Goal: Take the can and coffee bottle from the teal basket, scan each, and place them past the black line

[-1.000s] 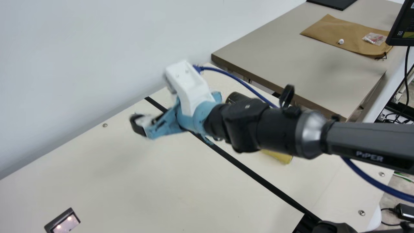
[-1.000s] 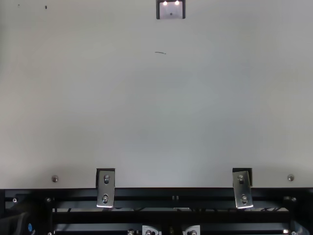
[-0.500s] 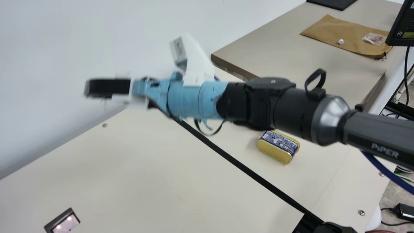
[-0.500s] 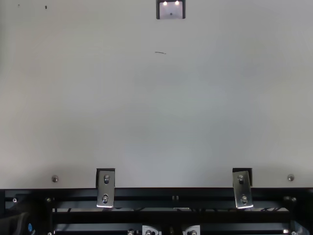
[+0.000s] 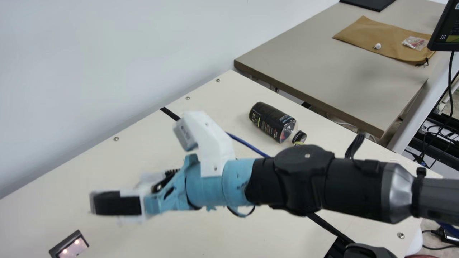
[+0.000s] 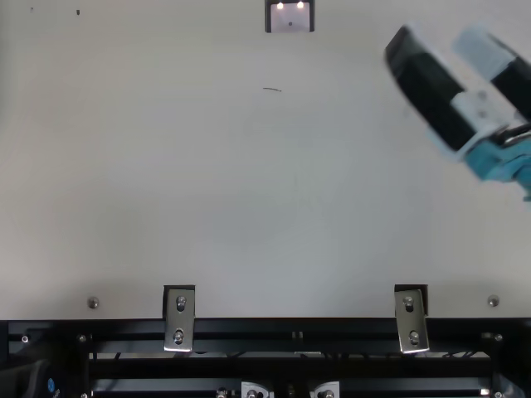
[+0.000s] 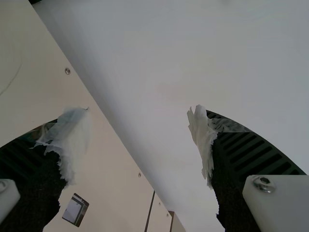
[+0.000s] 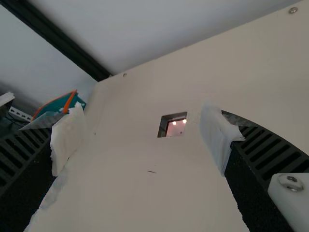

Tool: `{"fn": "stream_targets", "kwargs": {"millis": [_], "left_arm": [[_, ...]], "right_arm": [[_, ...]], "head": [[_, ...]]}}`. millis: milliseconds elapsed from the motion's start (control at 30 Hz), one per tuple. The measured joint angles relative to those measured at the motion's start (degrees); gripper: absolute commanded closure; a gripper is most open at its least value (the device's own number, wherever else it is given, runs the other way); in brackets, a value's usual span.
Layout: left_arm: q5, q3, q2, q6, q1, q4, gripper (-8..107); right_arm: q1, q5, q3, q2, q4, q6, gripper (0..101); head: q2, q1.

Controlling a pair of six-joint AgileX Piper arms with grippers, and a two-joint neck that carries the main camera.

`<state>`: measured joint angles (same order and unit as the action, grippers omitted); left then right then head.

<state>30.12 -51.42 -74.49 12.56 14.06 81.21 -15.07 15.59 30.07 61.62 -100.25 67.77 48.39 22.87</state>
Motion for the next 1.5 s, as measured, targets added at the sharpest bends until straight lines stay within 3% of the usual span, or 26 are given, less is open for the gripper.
{"fn": "stream_targets", "kwargs": {"millis": [200,467,600,767,933,1067,1200,1500], "left_arm": [[0.00,0.00,0.00,0.00,0.00,0.00,9],[0.00,0.00,0.00,0.00,0.00,0.00,9],[0.00,0.00,0.00,0.00,0.00,0.00,9],[0.00,0.00,0.00,0.00,0.00,0.00,9],[0.00,0.00,0.00,0.00,0.00,0.00,9],[0.00,0.00,0.00,0.00,0.00,0.00,9],[0.00,0.00,0.00,0.00,0.00,0.00,9],[0.00,0.00,0.00,0.00,0.00,0.00,9]], "right_arm": [[-1.11,-1.62,0.35,-0.40,0.86,-0.52,0],[-2.01,-1.64,3.67,-2.34,9.22,-10.46,0],[-3.67,-3.84,5.46,-4.68,13.45,-16.23,0],[-7.92,-9.76,5.40,-7.74,18.11,-22.59,0],[-15.13,-18.93,3.38,-8.56,22.60,-27.50,0],[-21.98,-27.30,1.46,-6.59,23.33,-27.48,0],[-25.27,-32.31,1.35,-6.26,22.90,-26.97,0],[-22.09,-32.04,2.10,-4.15,26.14,-28.69,0]], "head": [[0.00,0.29],[0.00,0.29],[0.00,0.00],[0.00,0.00],[0.00,0.29],[0.00,0.29],[0.00,0.00],[-0.29,0.00]]}}
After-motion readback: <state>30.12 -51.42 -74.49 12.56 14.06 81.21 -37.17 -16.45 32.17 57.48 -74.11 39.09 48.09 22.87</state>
